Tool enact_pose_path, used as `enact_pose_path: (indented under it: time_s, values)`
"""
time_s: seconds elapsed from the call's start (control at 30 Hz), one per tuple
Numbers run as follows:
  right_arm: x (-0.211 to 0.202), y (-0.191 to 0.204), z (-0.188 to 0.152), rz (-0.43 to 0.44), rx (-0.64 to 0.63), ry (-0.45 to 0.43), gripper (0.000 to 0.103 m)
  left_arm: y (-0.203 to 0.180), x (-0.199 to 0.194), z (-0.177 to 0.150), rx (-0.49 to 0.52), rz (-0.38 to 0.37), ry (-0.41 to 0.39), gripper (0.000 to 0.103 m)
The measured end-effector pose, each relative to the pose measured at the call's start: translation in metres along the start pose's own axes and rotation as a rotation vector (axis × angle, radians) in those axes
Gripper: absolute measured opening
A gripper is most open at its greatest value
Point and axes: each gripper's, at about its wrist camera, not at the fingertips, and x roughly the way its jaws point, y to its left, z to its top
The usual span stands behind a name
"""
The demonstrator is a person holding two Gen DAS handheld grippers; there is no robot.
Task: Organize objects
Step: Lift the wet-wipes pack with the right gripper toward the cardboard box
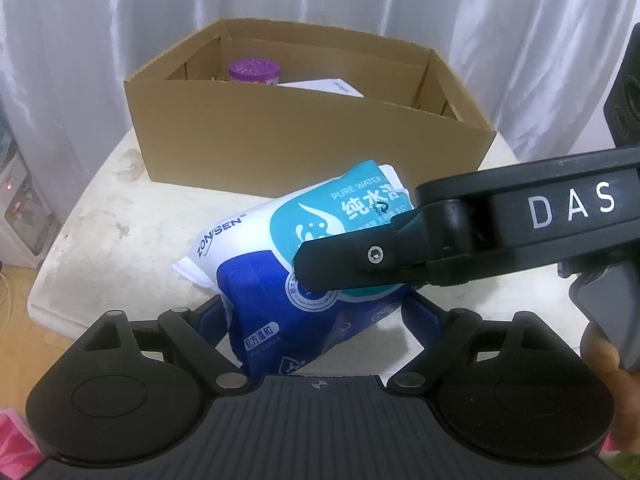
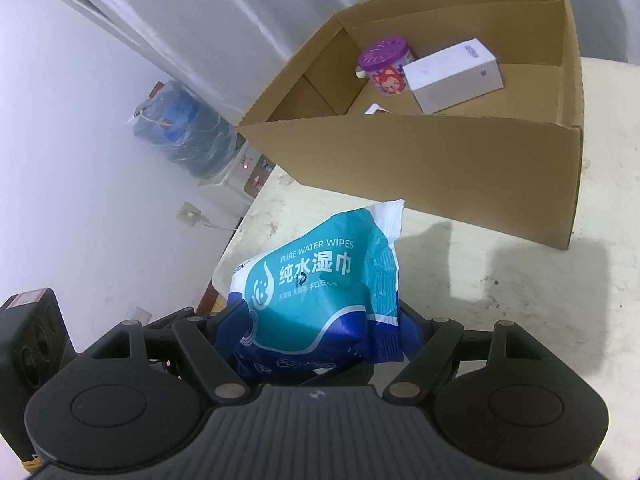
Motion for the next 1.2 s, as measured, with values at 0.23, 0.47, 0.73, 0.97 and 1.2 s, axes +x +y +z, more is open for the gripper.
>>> enact_pose_path:
  time_s: [0.23,0.47,0.73,0.97,1.2]
  values:
    - [-0.003,0.008,0.000,0.004,-0.016,-0.007,0.080,-0.003,0.003,0.007,-0.005,0.007,-0.014,0.088]
    - [-0.007,0.015,0.001,0.007,-0.037,-0.016,0.080,-0.001,-0.005,0.008,-0.006,0.012,-0.033,0.088]
    - [-0.013,0.024,0.003,0.010,-0.057,-0.028,0.080,0.000,-0.013,0.011,-0.010,0.018,-0.057,0.088]
    - [-0.018,0.033,0.009,0.015,-0.074,-0.039,0.080,0.001,-0.023,0.016,-0.013,0.026,-0.084,0.088]
    - [-0.023,0.041,0.011,0.016,-0.092,-0.054,0.080,0.000,-0.029,0.021,-0.014,0.029,-0.105,0.088]
